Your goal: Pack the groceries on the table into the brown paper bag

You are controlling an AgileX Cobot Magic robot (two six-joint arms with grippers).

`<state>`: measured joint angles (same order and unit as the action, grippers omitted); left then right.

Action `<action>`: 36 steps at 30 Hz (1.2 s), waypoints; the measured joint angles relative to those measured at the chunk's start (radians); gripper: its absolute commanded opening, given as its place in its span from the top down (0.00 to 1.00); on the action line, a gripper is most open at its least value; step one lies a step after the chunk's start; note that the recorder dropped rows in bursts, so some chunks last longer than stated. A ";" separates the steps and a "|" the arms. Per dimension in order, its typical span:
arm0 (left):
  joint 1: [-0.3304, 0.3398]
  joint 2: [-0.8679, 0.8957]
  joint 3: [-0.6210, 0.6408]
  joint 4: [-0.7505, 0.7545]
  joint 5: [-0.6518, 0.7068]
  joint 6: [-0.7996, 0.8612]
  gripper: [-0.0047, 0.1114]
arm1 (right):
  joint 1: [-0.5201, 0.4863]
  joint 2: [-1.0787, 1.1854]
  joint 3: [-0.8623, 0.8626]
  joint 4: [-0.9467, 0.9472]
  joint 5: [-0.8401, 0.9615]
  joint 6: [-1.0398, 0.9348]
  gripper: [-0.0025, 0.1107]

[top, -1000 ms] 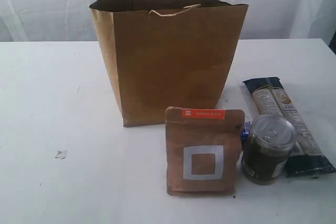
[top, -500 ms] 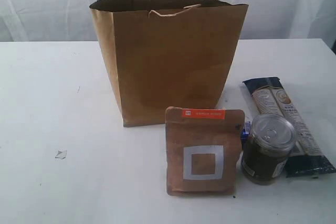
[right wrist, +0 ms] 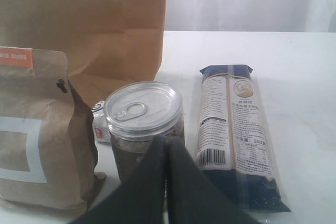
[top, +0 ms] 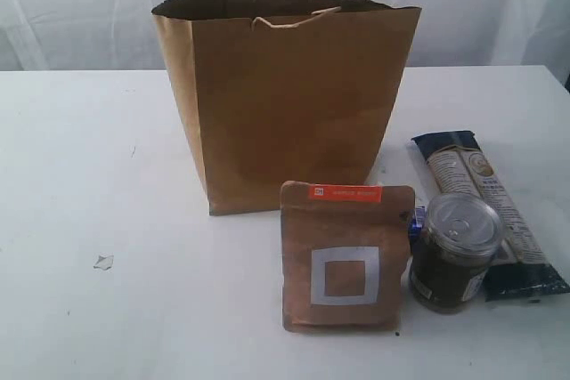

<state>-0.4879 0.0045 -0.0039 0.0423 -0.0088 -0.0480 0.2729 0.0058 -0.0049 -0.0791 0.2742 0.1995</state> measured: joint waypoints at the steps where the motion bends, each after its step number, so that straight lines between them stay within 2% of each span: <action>1: 0.000 0.000 0.000 0.000 0.000 0.000 0.66 | 0.000 0.000 0.000 0.000 0.000 0.000 0.98; 9: 0.000 0.000 0.000 0.000 0.009 0.000 0.66 | 0.000 0.000 0.000 0.000 0.000 0.000 0.98; 12: 0.031 0.000 0.000 0.000 0.009 0.000 0.66 | 0.000 0.000 0.000 0.000 0.000 0.000 0.98; 19: 0.186 0.000 0.000 0.000 0.009 0.002 0.66 | 0.000 0.000 0.000 0.000 0.000 0.000 0.98; 25: 0.385 0.000 0.000 0.000 0.009 0.002 0.66 | 0.000 0.000 0.000 0.000 0.000 0.000 0.98; 29: 0.481 0.000 0.000 0.000 0.009 0.002 0.66 | 0.000 0.000 0.000 0.000 0.000 0.000 0.98; 33: 0.527 0.000 0.000 0.000 0.009 0.002 0.66 | 0.000 0.000 0.000 0.003 -0.018 0.004 0.98; 36: 0.532 0.000 0.000 0.000 0.009 0.004 0.66 | 0.000 0.000 0.002 0.079 -0.117 0.089 0.98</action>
<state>0.0440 0.0045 -0.0039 0.0423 0.0000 -0.0443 0.2729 0.0058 -0.0026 0.0000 0.1570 0.2885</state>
